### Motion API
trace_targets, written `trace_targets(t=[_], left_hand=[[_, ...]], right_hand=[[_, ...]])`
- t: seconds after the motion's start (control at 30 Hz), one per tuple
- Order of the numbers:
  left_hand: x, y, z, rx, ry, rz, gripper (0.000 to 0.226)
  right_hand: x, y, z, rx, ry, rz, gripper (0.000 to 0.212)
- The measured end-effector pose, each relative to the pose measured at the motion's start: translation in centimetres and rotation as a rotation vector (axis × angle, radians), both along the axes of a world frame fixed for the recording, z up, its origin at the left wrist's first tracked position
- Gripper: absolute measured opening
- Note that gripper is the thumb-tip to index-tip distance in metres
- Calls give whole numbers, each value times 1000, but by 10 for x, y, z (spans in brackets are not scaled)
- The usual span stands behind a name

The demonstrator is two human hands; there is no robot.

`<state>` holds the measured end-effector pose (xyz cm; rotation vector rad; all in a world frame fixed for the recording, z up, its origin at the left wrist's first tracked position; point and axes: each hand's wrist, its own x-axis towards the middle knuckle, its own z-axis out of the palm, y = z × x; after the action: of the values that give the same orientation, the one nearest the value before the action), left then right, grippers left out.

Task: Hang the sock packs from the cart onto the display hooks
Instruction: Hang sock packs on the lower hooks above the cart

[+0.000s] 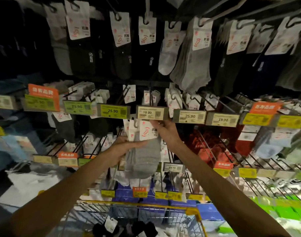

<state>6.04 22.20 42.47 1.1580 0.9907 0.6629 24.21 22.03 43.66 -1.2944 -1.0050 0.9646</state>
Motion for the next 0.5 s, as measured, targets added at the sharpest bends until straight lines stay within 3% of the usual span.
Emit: trace_targets(t=[0.17,0.3,0.5], left_hand=[[2,6,-3,25,-15,6,59],[5,4,2,42,6,22,52],[2,2,1,62,23,-32,37]], right_hand=[[2,4,2,33,-12,18,26],[7,5,2,20,31,44,46],[2,-1,4,73,46,60,28]])
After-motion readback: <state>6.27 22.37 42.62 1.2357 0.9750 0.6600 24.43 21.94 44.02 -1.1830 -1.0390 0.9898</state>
